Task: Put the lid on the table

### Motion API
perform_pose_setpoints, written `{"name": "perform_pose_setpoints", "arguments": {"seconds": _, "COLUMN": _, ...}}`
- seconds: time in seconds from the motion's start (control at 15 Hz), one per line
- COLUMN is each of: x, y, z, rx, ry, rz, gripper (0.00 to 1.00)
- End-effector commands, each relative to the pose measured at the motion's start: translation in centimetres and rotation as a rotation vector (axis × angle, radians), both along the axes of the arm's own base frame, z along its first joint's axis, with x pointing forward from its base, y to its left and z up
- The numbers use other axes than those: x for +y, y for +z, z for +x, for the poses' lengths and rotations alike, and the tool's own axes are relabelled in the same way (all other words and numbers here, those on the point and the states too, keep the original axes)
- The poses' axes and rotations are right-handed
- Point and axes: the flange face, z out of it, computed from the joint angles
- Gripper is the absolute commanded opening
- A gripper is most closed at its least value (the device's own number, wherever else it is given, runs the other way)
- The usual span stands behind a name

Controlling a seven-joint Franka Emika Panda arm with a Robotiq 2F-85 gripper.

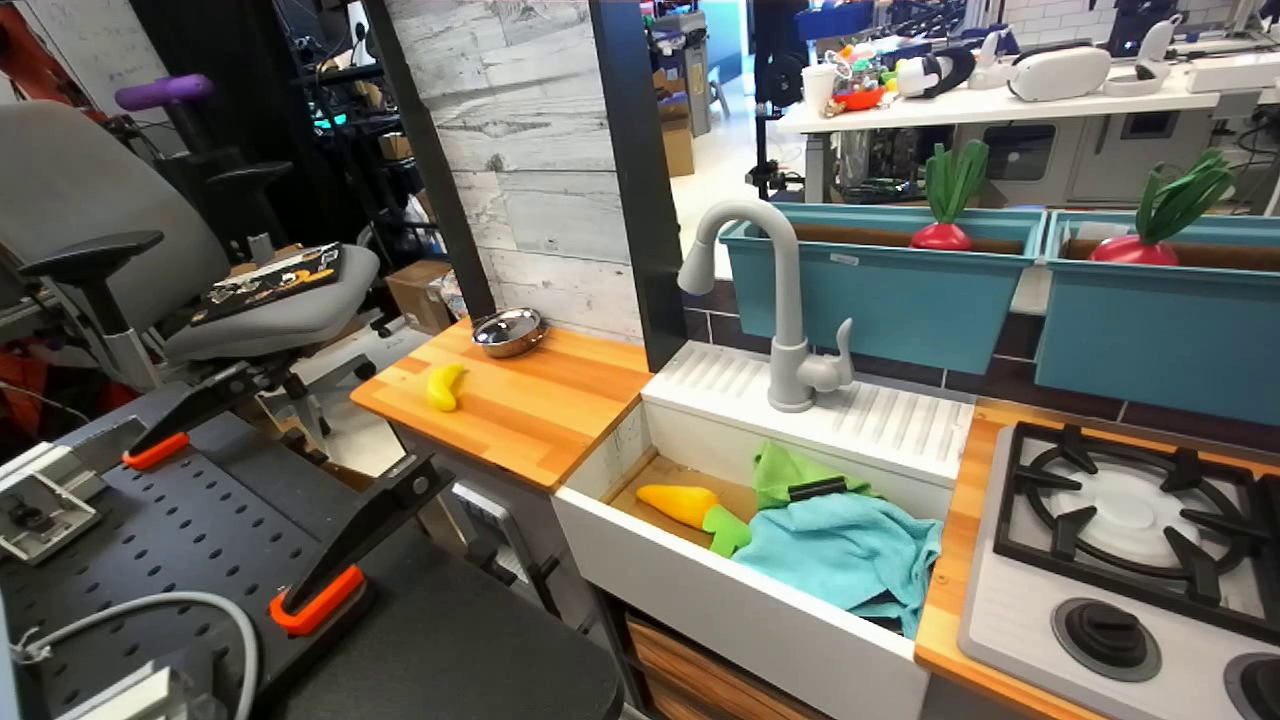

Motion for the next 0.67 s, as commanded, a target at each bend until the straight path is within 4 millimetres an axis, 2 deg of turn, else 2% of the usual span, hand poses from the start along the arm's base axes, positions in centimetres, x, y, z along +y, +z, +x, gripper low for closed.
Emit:
{"name": "perform_pose_setpoints", "arguments": {"seconds": 0.0, "x": 0.9, "y": -4.0, "z": 4.7, "rx": -0.038, "ry": 0.037, "rz": 0.109, "gripper": 1.0}}
{"name": "perform_pose_setpoints", "arguments": {"seconds": 0.2, "x": 2.8, "y": -7.5, "z": 7.8, "rx": -0.053, "ry": 0.085, "rz": 0.191, "gripper": 1.0}}
{"name": "perform_pose_setpoints", "arguments": {"seconds": 0.6, "x": 8.4, "y": -14.3, "z": 13.7, "rx": 0.026, "ry": 0.135, "rz": 0.239, "gripper": 1.0}}
